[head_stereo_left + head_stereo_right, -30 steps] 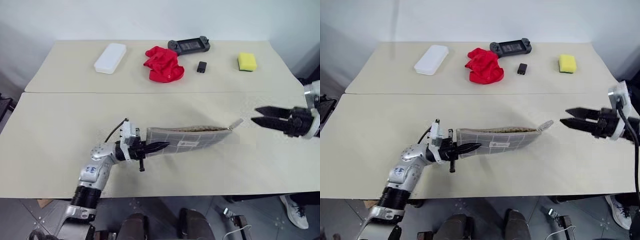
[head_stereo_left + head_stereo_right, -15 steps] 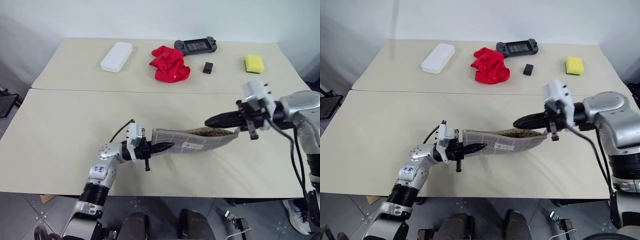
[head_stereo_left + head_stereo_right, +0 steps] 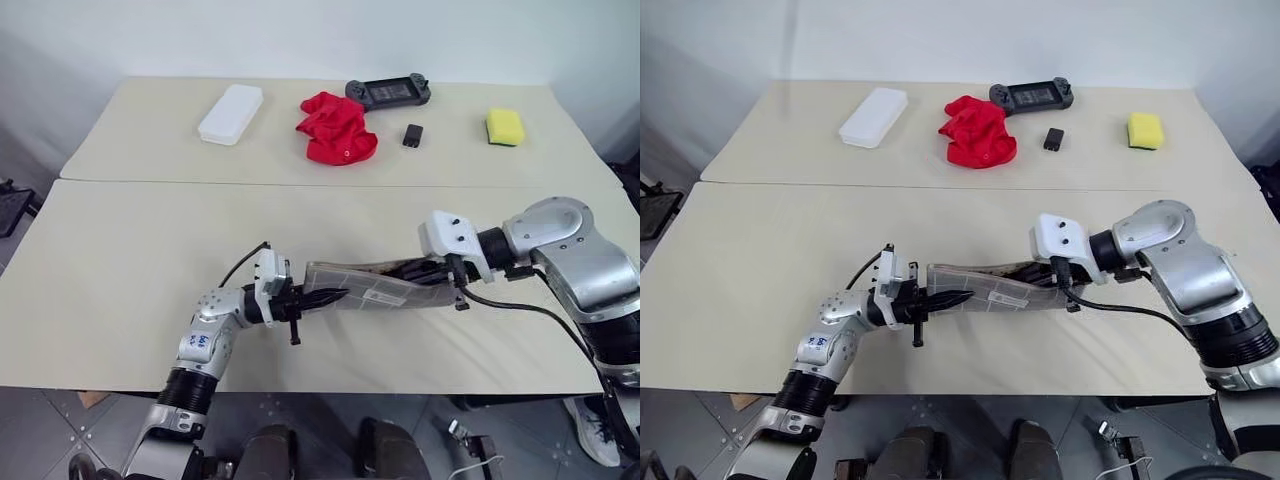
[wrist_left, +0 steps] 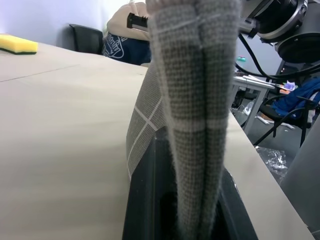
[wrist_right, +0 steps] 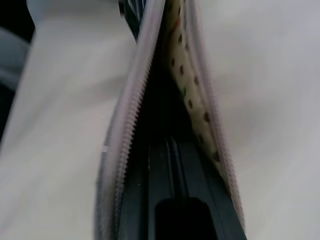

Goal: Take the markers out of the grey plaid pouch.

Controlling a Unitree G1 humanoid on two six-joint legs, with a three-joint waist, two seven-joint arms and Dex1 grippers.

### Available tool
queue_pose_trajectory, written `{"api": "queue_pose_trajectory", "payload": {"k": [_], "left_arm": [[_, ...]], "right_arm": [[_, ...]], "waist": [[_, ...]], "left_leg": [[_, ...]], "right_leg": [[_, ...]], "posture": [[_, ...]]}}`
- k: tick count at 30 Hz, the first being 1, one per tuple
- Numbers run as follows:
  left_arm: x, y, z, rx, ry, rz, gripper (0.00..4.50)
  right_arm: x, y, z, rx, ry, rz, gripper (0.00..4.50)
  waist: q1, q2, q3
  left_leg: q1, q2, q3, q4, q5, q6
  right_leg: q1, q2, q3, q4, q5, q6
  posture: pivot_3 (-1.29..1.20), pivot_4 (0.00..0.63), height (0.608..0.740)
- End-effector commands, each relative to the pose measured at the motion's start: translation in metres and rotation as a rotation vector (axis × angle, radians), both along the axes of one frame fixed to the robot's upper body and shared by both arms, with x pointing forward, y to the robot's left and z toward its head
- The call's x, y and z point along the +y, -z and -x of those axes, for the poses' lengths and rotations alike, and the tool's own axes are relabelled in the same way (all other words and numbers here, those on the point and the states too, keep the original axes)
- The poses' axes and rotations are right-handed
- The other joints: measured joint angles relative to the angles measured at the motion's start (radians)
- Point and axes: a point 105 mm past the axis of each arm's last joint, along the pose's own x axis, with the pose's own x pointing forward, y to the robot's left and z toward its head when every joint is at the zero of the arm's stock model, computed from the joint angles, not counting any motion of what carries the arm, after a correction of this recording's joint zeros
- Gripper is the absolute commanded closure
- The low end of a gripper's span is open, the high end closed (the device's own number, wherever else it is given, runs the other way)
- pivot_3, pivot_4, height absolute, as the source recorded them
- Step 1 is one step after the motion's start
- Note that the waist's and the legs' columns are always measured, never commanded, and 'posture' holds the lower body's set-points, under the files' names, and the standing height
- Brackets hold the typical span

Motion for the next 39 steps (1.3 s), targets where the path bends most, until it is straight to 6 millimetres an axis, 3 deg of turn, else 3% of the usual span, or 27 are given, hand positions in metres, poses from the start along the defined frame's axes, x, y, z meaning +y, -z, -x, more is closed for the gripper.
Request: {"api": "queue_pose_trajectory", "payload": {"k": [1, 4, 9, 12, 18, 25, 37, 39], "left_arm": [[-0.004, 0.0, 0.002, 0.005, 0.014, 0.006, 4.5], [-0.006, 0.0, 0.002, 0.004, 0.02, 0.006, 4.5], [-0.008, 0.0, 0.003, 0.002, 0.023, 0.007, 4.5], [-0.007, 0.0, 0.003, 0.001, 0.015, 0.008, 4.5], [-0.006, 0.001, 0.004, 0.002, 0.007, 0.008, 4.5], [-0.007, 0.002, 0.002, 0.002, 0.0, 0.01, 4.5], [-0.008, 0.002, 0.002, 0.003, -0.013, 0.014, 4.5], [-0.008, 0.002, 0.002, 0.001, -0.015, 0.012, 4.5]], "right_arm": [[0.015, 0.0, -0.002, -0.016, -0.022, 0.084, 4.43], [0.017, 0.012, -0.013, -0.067, 0.039, 0.184, 4.43], [0.024, 0.018, -0.011, -0.038, 0.034, 0.175, 4.43], [0.024, 0.025, -0.011, -0.032, 0.042, 0.198, 3.85], [0.026, 0.032, -0.006, 0.016, 0.013, 0.208, 2.12], [0.027, 0.062, -0.008, 0.058, 0.02, 0.276, 2.12], [0.028, 0.093, -0.014, 0.054, 0.019, 0.361, 2.12], [0.031, 0.09, -0.012, 0.06, 0.007, 0.327, 2.53]], "waist": [[-0.001, 0.0, 0.0], [-0.001, 0.0, 0.0], [0.001, 0.0, 0.0], [0.0, 0.0, 0.0], [-0.001, 0.0, 0.0], [-0.007, 0.0, 0.0], [-0.024, -0.005, -0.005], [-0.024, -0.006, -0.007]], "left_leg": [[0.0, 0.0, 0.0, 0.0, 0.0, 0.0], [0.0, 0.0, -0.001, 0.0, 0.0, 0.0], [0.0, 0.0, 0.0, 0.0, 0.0, 0.0], [0.0, 0.0, 0.0, 0.0, 0.0, 0.0], [0.0, 0.0, 0.0, 0.0, 0.0, 0.0], [0.001, 0.0, 0.0, 0.0, 0.0, 0.0], [0.004, 0.0, -0.001, 0.0, 0.0, -0.001], [0.006, 0.0, -0.002, 0.001, 0.0, -0.001]], "right_leg": [[0.0, 0.0, 0.0, 0.0, 0.0, 0.0], [0.0, 0.0, 0.0, 0.0, 0.0, 0.0], [0.0, 0.0, 0.0, 0.0, 0.0, 0.0], [0.0, 0.0, -0.001, 0.0, 0.0, 0.0], [0.0, 0.0, -0.001, 0.0, 0.0, 0.0], [0.001, 0.0, 0.0, 0.0, 0.0, 0.0], [0.004, 0.0, 0.0, 0.001, 0.0, 0.0], [0.006, 0.0, 0.0, 0.001, 0.0, 0.0]], "posture": [[0.0, 0.15, 0.74], [0.0, 0.15, 0.74], [0.0, 0.15, 0.74], [0.0, 0.15, 0.74], [0.0, 0.15, 0.74], [0.0, 0.15, 0.74], [0.0, 0.15, 0.74], [0.0, 0.15, 0.74]]}}
